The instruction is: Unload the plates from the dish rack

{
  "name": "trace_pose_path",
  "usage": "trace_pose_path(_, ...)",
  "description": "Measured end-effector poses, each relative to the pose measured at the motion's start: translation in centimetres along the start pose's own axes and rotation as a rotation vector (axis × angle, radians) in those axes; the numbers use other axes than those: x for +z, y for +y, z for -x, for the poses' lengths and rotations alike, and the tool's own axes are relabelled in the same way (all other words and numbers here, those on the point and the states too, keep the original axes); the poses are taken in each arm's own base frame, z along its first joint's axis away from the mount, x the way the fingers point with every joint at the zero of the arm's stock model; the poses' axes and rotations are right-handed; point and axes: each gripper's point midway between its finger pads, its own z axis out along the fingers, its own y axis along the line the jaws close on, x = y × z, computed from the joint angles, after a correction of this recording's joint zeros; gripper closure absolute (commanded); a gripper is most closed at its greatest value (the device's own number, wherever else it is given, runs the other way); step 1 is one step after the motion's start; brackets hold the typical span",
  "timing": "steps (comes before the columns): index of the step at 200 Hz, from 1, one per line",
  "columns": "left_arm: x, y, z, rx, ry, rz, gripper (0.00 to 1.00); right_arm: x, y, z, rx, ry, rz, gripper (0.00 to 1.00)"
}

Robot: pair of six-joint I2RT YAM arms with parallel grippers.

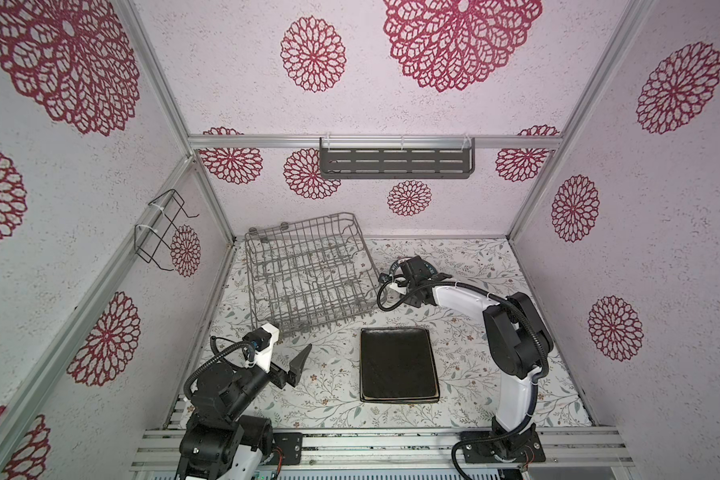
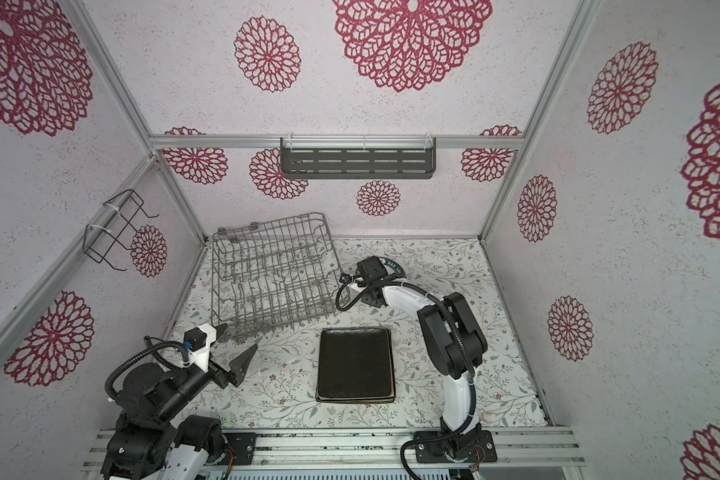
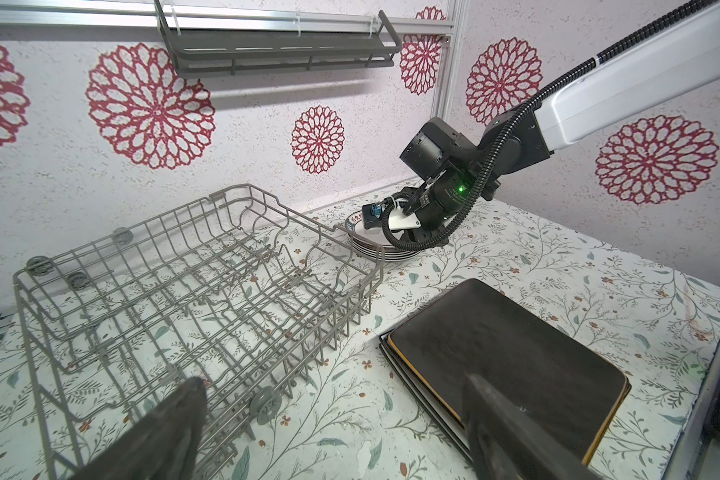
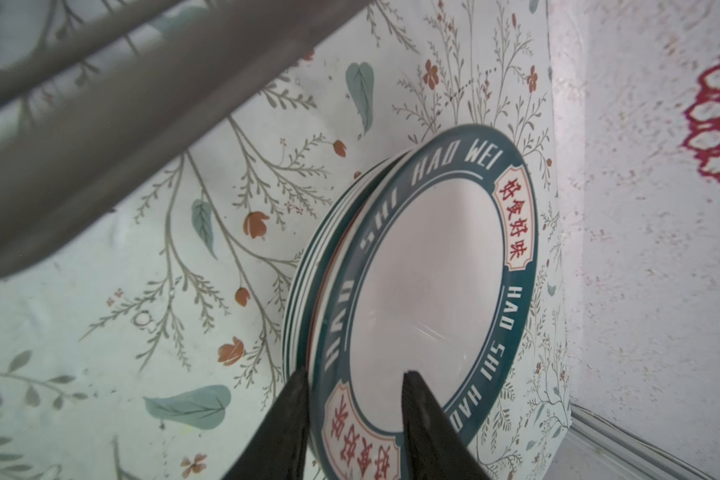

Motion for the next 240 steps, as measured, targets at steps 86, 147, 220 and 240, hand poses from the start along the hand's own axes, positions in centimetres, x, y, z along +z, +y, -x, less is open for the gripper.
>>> trace_pose_path(86, 0.0, 0.0, -0.1, -0.001, 0.001, 0.000, 0.03, -0.2, 0.2, -1.2, 0.004, 0.049, 0.031, 0.53)
trace_pose_path(147, -0.1, 0.0, -0.1, 0.001, -0.003, 0.002, 0.03, -0.2, 0.1, -1.7, 0.025, 0.063, 0.031, 0.38)
trace_pose_path(220, 3.3, 7.1, 1.1, -0.007, 0.054, 0.304, 0.03, -14.2, -8.6, -4.2, 0.467, -0.222, -0.226, 0.01)
trace_pose_path(240, 4.9, 12.3, 1.8, -0.009, 0.089, 0.520, 0.03, -20.0, -10.9, -7.4, 0.674, -0.355, -0.411, 0.01)
